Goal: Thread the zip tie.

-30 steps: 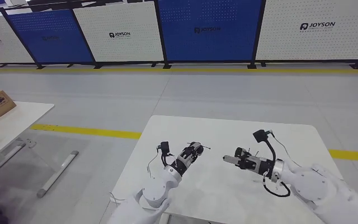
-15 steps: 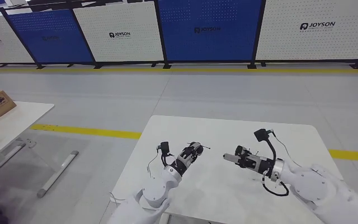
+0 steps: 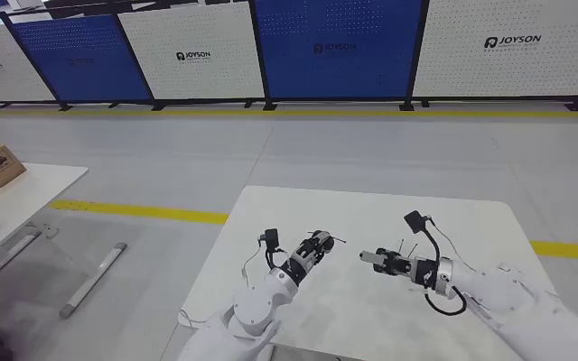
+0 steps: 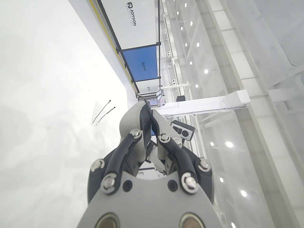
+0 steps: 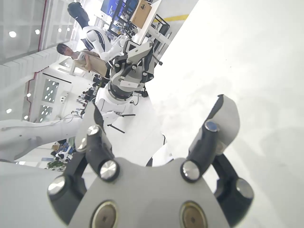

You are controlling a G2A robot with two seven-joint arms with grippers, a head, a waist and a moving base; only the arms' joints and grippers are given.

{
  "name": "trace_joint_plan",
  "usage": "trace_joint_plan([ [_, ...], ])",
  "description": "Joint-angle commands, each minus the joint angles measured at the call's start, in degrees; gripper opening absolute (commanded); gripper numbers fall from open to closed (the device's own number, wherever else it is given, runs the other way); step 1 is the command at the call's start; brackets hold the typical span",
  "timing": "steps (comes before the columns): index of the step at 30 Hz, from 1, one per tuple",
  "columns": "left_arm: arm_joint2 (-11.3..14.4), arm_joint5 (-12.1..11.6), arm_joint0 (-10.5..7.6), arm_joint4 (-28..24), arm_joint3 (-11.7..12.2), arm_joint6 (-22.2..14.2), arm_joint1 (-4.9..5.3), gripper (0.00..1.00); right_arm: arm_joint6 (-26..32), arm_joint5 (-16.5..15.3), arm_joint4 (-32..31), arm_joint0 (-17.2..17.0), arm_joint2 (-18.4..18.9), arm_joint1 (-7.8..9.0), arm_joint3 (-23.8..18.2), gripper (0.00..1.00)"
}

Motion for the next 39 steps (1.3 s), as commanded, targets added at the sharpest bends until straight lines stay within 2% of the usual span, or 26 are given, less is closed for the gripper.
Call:
trace_joint_plan([
  [1,0.0,0.01,0.0,-0.01,0.0,0.0,0.0,0.0,0.0,-0.02,-0.01,0.0,0.0,0.0,0.01,1.0],
  [7,0.36,-1.01,0.25,-0.89,-0.35,-0.59,-0.23,0.0,0.37,-0.41,0.69,-1.38,1.34,-0.64,-0.24,1.0],
  [12,0.13,-2.76,0.92,-1.47,-1.25,-0.82,-0.4,0.0,3.35,-0.41,3.09,-2.0,3.15,-2.34,1.26,1.0],
  [15,0.01,-1.55,0.96,-1.82,-1.31,-1.58,-0.43,0.0,2.59,-0.41,1.49,-1.93,3.72,-3.48,1.89,1.0],
  [23,0.01,-1.55,0.96,-1.82,-1.31,-1.58,-0.43,0.0,2.64,-0.41,1.31,-1.91,3.73,-3.61,1.93,1.0],
  [27,0.2,-1.97,1.19,-3.41,-1.6,-2.59,-0.59,0.0,1.06,-0.14,0.31,-3.57,4.82,-3.78,1.69,1.0],
  [31,-0.25,-2.16,1.74,-3.48,-2.52,-3.05,-0.59,0.0,1.98,-0.41,0.98,-4.23,6.03,-4.19,2.3,1.0],
  [32,-0.33,-1.96,1.89,-3.35,-2.73,-3.26,-0.58,0.0,2.13,-0.41,0.85,-4.41,6.37,-4.33,2.39,0.95],
  [33,-0.38,-1.67,1.96,-3.2,-2.85,-3.53,-0.56,0.0,2.3,-0.41,0.84,-4.54,6.62,-4.44,2.37,0.76],
  [34,-0.37,-1.36,2.05,-3.23,-2.97,-3.85,-0.56,0.0,2.54,-0.41,0.74,-4.63,6.9,-4.54,2.33,0.69],
  [35,-0.41,-1.12,2.12,-3.28,-3.06,-4.1,-0.55,0.0,2.79,-0.41,0.64,-4.75,7.16,-4.64,2.33,0.53],
  [36,-0.42,-1.04,2.25,-3.2,-3.14,-4.22,-0.56,0.0,3.22,-0.41,0.61,-4.9,7.49,-4.77,2.32,0.48],
  [39,-0.34,-1.07,2.45,-2.73,-3.2,-4.29,-0.61,0.0,4.54,-0.41,0.94,-5.25,8.37,-5.1,2.33,0.46],
])
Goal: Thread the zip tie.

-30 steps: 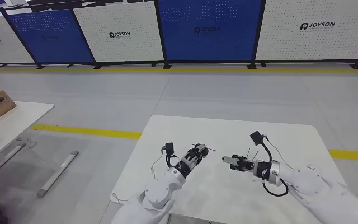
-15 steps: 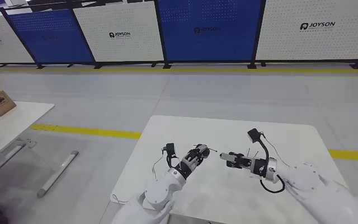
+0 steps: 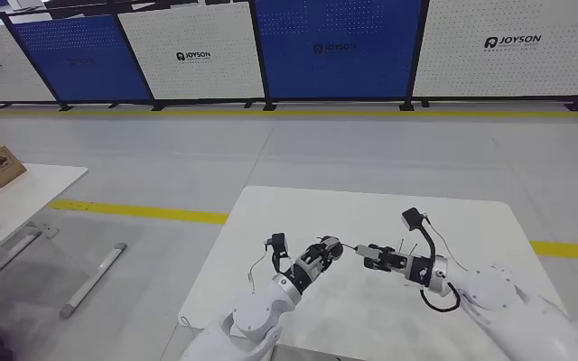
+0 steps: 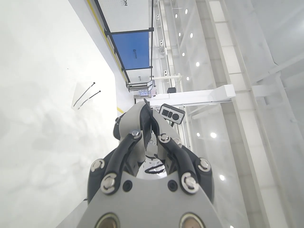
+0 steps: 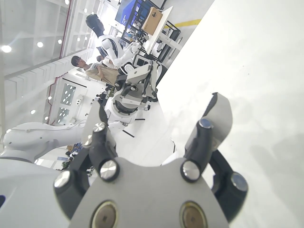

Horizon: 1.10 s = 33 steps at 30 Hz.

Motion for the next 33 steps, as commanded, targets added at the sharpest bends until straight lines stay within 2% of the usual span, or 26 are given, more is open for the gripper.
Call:
trace_joint_plan([
  [1,0.02,-0.08,0.06,0.24,-0.02,0.01,-0.04,0.0,0.74,0.0,0.15,-0.21,0.59,-0.19,0.11,0.44],
  [14,0.16,-0.78,0.68,1.74,-0.34,-0.65,-0.23,0.0,4.39,0.0,0.27,-1.09,2.51,-1.94,2.13,0.41],
  [23,0.18,-0.79,0.62,2.31,-0.01,-0.84,-0.4,0.0,5.56,0.0,-0.43,-1.87,4.24,-2.72,2.31,0.31],
  [29,0.2,-0.86,0.48,2.35,0.24,-0.71,-0.55,0.0,6.49,0.21,-0.79,-2.5,5.26,-3.18,2.5,0.16],
  [33,0.18,-0.81,0.46,2.4,0.27,-0.77,-0.63,0.0,7.04,0.4,-0.87,-2.75,5.8,-3.52,2.69,0.12],
])
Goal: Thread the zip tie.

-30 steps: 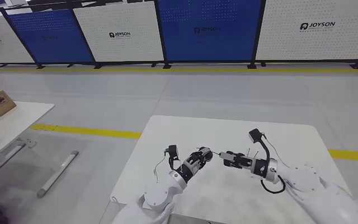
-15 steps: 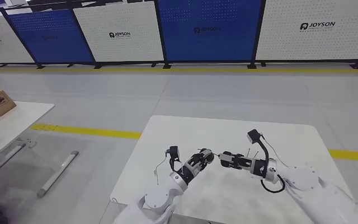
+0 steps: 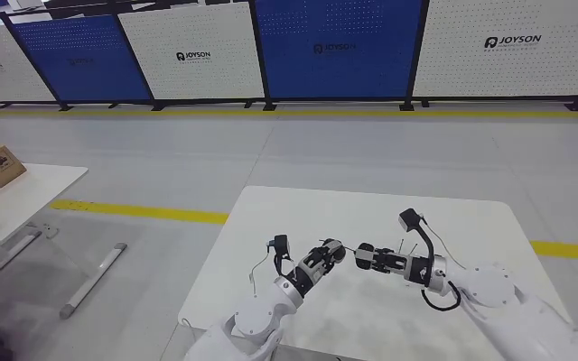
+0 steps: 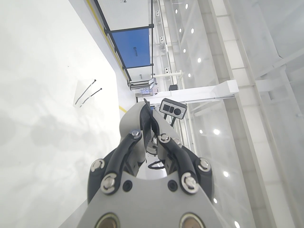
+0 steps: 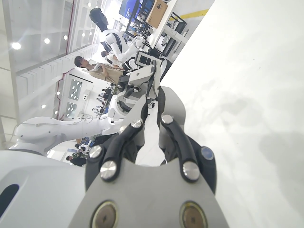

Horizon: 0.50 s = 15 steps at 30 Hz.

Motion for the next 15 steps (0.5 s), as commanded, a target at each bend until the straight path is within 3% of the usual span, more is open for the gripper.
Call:
trace_joint_plan([
  [1,-0.02,0.0,0.0,0.06,0.02,-0.03,-0.04,0.0,0.27,0.06,-0.03,-0.13,0.28,-0.17,0.1,0.06],
  [2,-0.03,0.0,0.01,0.09,0.02,-0.03,-0.05,0.0,0.36,0.07,-0.07,-0.19,0.41,-0.24,0.14,0.0],
  [14,0.24,-0.14,-0.13,1.12,0.4,0.38,-0.33,0.0,1.93,0.01,-0.54,-1.15,2.18,-1.04,0.49,0.0],
  [15,0.26,-0.12,-0.15,1.47,0.41,0.38,-0.34,0.38,2.11,-0.03,-0.64,-1.25,2.34,-1.11,0.5,0.0],
])
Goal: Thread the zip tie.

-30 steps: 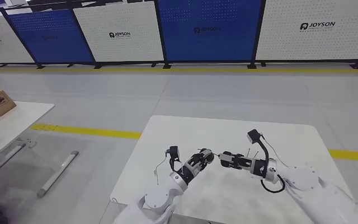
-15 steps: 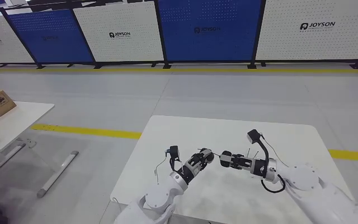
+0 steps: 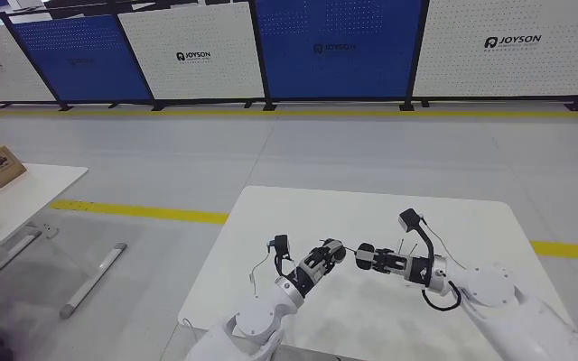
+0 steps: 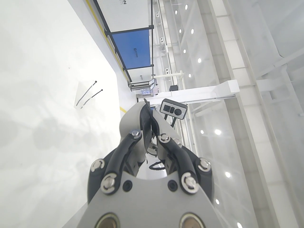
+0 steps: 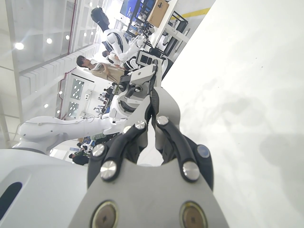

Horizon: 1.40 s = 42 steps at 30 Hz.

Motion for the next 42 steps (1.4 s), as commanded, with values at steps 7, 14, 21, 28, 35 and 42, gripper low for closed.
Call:
trace_joint_plan([
  [7,-0.09,-2.07,0.13,2.44,0.04,1.9,-0.17,1.0,0.73,-0.37,-0.07,-0.83,1.15,-0.43,-0.13,0.0],
  [14,0.39,-4.22,0.35,4.59,0.89,3.64,-0.31,1.0,2.02,-0.37,0.34,-1.24,2.15,-0.78,0.08,0.0],
  [21,0.84,-4.31,0.18,5.01,1.14,0.71,-0.28,1.0,2.02,-0.37,0.34,-1.24,2.15,-0.78,0.08,0.0],
  [28,0.58,-3.82,-0.02,3.03,1.56,-3.59,-0.2,1.0,2.02,-0.37,0.34,-1.24,2.15,-0.78,0.08,0.0],
  [35,0.19,-3.41,-0.48,2.36,1.9,-1.98,-0.35,1.0,2.02,-0.37,0.34,-1.24,2.15,-0.78,0.08,0.0],
  [42,0.3,-2.23,-1.03,-0.38,2.19,-3.4,-0.51,1.0,2.02,-0.37,0.34,-1.24,2.15,-0.78,0.08,0.0],
])
